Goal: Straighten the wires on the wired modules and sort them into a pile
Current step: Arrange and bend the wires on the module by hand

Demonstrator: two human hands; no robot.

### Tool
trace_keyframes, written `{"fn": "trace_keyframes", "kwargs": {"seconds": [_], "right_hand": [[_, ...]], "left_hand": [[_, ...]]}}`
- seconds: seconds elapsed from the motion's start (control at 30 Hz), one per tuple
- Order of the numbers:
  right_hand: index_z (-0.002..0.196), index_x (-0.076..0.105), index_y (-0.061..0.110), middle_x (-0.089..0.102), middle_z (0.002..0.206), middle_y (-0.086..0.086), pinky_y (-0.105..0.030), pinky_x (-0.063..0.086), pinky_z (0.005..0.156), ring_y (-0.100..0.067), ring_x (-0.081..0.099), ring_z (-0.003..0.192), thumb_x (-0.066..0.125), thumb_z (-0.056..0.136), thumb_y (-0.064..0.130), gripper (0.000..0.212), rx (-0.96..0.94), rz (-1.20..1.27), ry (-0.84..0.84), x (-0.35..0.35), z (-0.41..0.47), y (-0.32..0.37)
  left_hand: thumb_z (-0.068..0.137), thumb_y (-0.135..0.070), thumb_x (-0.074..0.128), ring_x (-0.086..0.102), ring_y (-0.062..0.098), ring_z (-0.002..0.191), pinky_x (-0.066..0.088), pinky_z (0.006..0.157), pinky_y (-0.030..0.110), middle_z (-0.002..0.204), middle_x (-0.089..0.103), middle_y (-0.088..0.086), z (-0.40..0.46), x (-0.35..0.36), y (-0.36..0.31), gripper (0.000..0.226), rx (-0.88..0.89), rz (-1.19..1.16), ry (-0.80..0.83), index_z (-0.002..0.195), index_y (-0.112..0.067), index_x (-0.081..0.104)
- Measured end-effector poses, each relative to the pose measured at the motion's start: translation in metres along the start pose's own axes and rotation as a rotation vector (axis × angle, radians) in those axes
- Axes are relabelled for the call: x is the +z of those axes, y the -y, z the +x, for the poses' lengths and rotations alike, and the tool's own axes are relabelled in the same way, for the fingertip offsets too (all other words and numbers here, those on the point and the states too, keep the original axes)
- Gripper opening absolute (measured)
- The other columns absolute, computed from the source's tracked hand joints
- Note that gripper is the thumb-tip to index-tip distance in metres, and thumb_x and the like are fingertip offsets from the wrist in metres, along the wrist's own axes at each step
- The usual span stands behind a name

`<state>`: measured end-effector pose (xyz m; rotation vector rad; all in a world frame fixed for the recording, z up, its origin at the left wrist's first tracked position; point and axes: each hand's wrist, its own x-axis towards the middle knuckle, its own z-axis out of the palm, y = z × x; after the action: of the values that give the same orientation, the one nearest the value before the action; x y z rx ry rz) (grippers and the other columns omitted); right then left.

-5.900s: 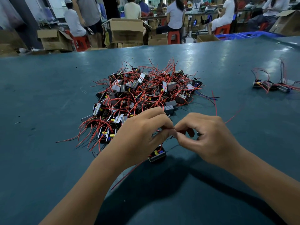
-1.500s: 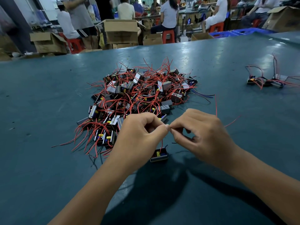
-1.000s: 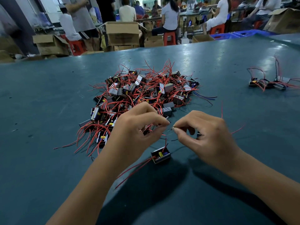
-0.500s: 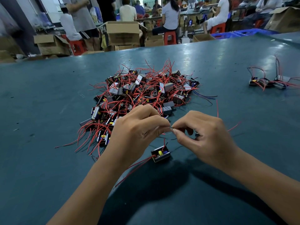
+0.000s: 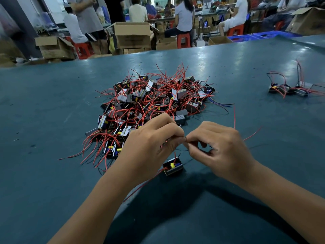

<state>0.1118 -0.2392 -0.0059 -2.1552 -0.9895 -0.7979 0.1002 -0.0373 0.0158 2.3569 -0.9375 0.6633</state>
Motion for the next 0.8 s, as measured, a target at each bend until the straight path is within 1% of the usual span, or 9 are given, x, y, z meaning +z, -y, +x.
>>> {"fn": "trace_keyframes", "kwargs": {"seconds": [0.1, 0.17, 0.27, 0.33, 0.43, 0.5, 0.57, 0.67, 0.8], "right_hand": [[0.083, 0.073, 0.008, 0.064, 0.074, 0.005, -0.022, 0.044, 0.065, -0.005, 0.048, 0.070, 0.069, 0.087, 0.010, 0.005, -0.005, -0.015, 0.002, -0.001, 0.000, 0.000], [0.083, 0.072, 0.008, 0.064, 0.074, 0.003, -0.026, 0.047, 0.064, -0.009, 0.052, 0.068, 0.069, 0.088, 0.012, 0.007, -0.014, -0.031, 0.006, 0.000, 0.000, 0.000], [0.083, 0.072, 0.009, 0.064, 0.074, 0.002, -0.031, 0.048, 0.063, -0.016, 0.056, 0.068, 0.068, 0.088, 0.011, 0.007, -0.033, -0.037, 0.004, 0.000, 0.000, 0.001], [0.083, 0.072, 0.008, 0.064, 0.074, 0.002, -0.032, 0.049, 0.063, -0.017, 0.057, 0.067, 0.067, 0.088, 0.011, 0.008, -0.047, -0.046, 0.007, 0.000, 0.001, 0.003], [0.082, 0.072, 0.008, 0.064, 0.074, 0.003, -0.027, 0.047, 0.064, -0.014, 0.057, 0.068, 0.068, 0.088, 0.011, 0.008, -0.034, -0.043, 0.014, 0.001, 0.001, 0.005], [0.082, 0.072, 0.011, 0.063, 0.074, 0.009, -0.016, 0.041, 0.066, -0.002, 0.054, 0.068, 0.069, 0.088, 0.011, 0.006, 0.038, 0.037, -0.002, 0.000, 0.001, 0.004], [0.081, 0.071, 0.015, 0.060, 0.072, 0.017, -0.008, 0.036, 0.065, 0.003, 0.054, 0.067, 0.072, 0.086, 0.010, 0.008, 0.139, 0.148, -0.028, -0.001, 0.001, 0.001], [0.081, 0.071, 0.022, 0.062, 0.069, 0.015, -0.009, 0.037, 0.060, -0.002, 0.056, 0.063, 0.074, 0.088, 0.012, 0.012, 0.269, 0.256, -0.024, 0.000, -0.001, -0.003], [0.088, 0.070, 0.024, 0.066, 0.076, 0.013, -0.016, 0.044, 0.062, -0.007, 0.061, 0.068, 0.070, 0.091, 0.022, 0.004, 0.293, 0.317, 0.018, 0.003, 0.000, -0.005]], "left_hand": [[0.101, -0.034, 0.052, 0.046, 0.006, 0.074, 0.046, 0.058, 0.038, 0.093, 0.052, -0.011, 0.000, 0.000, -0.006, 0.021, -0.084, 0.056, 0.044, 0.095, -0.018, 0.064], [0.101, -0.032, 0.056, 0.045, 0.006, 0.072, 0.042, 0.061, 0.028, 0.089, 0.049, -0.013, 0.000, 0.000, -0.006, 0.017, -0.154, -0.006, 0.072, 0.093, -0.019, 0.063], [0.099, -0.025, 0.061, 0.045, 0.007, 0.064, 0.034, 0.058, 0.016, 0.076, 0.052, -0.011, 0.000, -0.002, -0.005, 0.015, -0.320, -0.265, 0.122, 0.085, -0.020, 0.066], [0.099, -0.024, 0.061, 0.035, 0.006, 0.052, 0.030, 0.051, 0.016, 0.061, 0.045, -0.010, -0.001, 0.000, -0.005, 0.021, -0.471, -0.460, 0.141, 0.080, -0.019, 0.068], [0.096, -0.030, 0.060, 0.027, 0.014, 0.054, 0.024, 0.049, 0.022, 0.062, 0.035, 0.004, 0.000, 0.005, -0.006, 0.027, -0.624, -0.671, 0.132, 0.075, -0.016, 0.067], [0.100, -0.031, 0.057, 0.028, 0.017, 0.056, 0.024, 0.050, 0.025, 0.063, 0.036, 0.005, 0.001, 0.006, -0.005, 0.029, -0.619, -0.688, 0.119, 0.075, -0.019, 0.067], [0.099, -0.026, 0.059, 0.032, 0.014, 0.055, 0.028, 0.050, 0.023, 0.059, 0.042, -0.007, 0.000, 0.005, -0.001, 0.021, -0.593, -0.635, 0.136, 0.080, -0.022, 0.067], [0.093, -0.022, 0.070, 0.040, 0.005, 0.056, 0.035, 0.053, 0.015, 0.064, 0.055, -0.019, -0.003, 0.006, 0.003, 0.008, -0.525, -0.576, 0.182, 0.086, -0.023, 0.066], [0.090, -0.032, 0.073, 0.039, 0.002, 0.055, 0.032, 0.053, 0.014, 0.071, 0.055, -0.025, -0.004, 0.013, 0.001, 0.013, -0.458, -0.358, 0.119, 0.088, -0.031, 0.061]]}}
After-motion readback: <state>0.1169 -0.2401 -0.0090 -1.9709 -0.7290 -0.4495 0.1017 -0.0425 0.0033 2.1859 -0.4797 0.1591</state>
